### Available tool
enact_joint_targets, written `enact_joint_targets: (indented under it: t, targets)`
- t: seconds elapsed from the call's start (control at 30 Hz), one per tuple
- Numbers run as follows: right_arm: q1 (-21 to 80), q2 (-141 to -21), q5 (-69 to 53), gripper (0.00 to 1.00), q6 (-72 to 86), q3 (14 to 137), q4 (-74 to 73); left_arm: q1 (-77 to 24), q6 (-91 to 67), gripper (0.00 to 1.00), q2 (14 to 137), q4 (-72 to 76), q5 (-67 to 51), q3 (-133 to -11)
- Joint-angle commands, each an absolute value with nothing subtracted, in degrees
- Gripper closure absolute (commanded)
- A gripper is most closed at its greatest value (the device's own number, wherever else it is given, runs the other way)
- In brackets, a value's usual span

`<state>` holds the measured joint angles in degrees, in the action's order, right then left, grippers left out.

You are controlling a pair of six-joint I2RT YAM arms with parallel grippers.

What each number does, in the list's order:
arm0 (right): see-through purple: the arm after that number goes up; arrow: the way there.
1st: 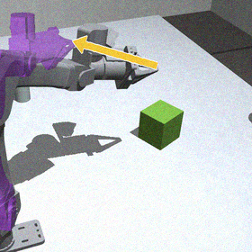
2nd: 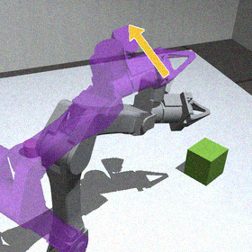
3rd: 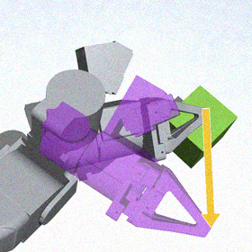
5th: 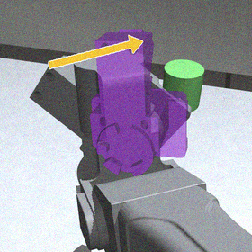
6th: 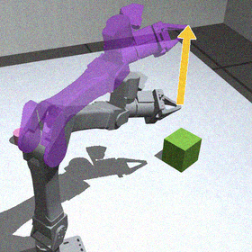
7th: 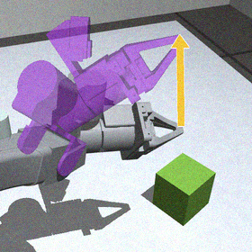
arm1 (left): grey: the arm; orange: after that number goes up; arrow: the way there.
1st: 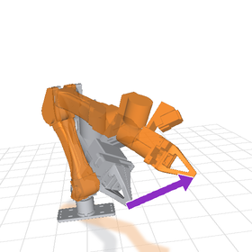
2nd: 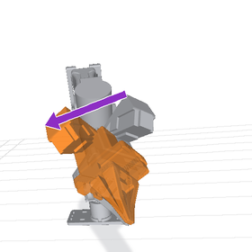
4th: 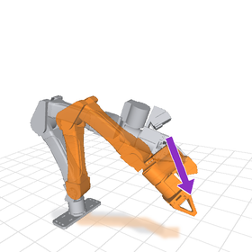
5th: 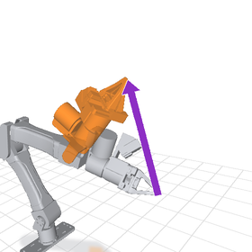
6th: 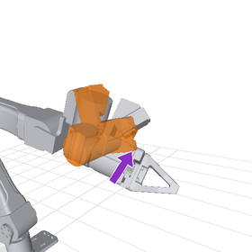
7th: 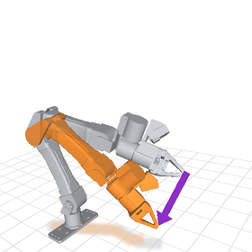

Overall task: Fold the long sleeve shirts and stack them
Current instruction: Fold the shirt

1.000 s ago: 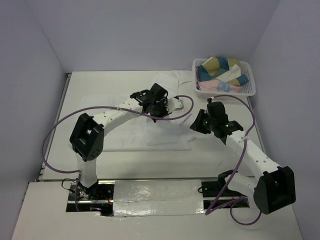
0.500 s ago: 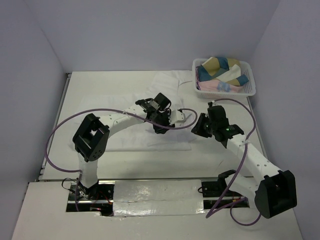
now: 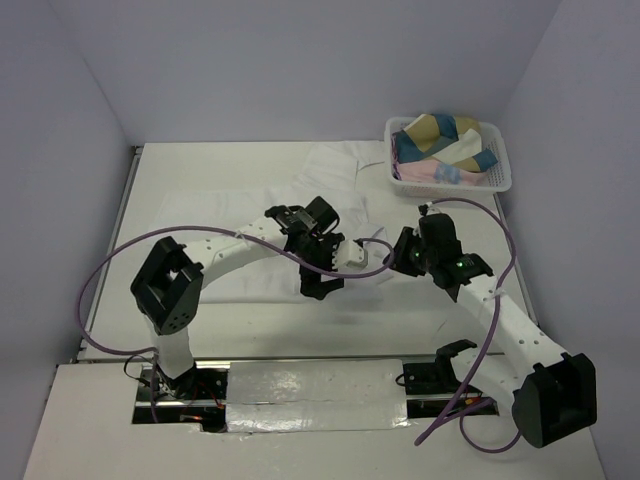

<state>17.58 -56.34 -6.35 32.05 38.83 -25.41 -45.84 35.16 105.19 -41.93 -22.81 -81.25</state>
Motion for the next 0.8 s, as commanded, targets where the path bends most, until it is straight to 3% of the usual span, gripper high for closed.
enact_joint_targets:
  t: [0.0, 0.2, 0.33, 0.4, 0.43, 0.5, 0.6, 0.77]
  targets:
    - [17.4, -56.2, -8.1, 0.7, 31.2, 39.5, -24.8, -46.1, 35.1, 0.01, 100.5, -42.0, -26.2, -83.2]
    - [17.3, -57.9, -12.2, 0.69, 31.6, 39.8, -22.2, -44.1, 28.0, 0.01, 98.9, -43.2, -25.8, -88.6]
    - [17.4, -59.9, -13.9, 0.62, 31.8, 40.3, -22.0, -37.9, 21.9, 0.02, 96.1, -42.1, -24.8, -86.4]
    - [17.4, -60.6, -14.2, 0.56, 31.8, 40.5, -22.4, -35.5, 20.7, 0.02, 93.5, -41.6, -20.9, -85.0]
    - [17.4, -60.6, -13.8, 0.44, 32.0, 40.4, -23.2, -32.6, 19.7, 0.02, 92.4, -41.5, -19.4, -83.5]
    - [17.4, -60.7, -12.8, 0.35, 32.6, 39.6, -23.7, -28.8, 18.5, 0.01, 88.5, -41.4, -16.5, -80.7]
    - [17.4, -62.1, -13.4, 0.29, 33.7, 37.4, -22.8, -17.7, 16.1, 0.01, 83.7, -42.6, -15.2, -77.0]
    - [17.7, -66.4, -15.6, 0.29, 36.1, 33.5, -19.8, 10.5, 18.3, 0.01, 78.7, -46.7, -11.8, -70.7]
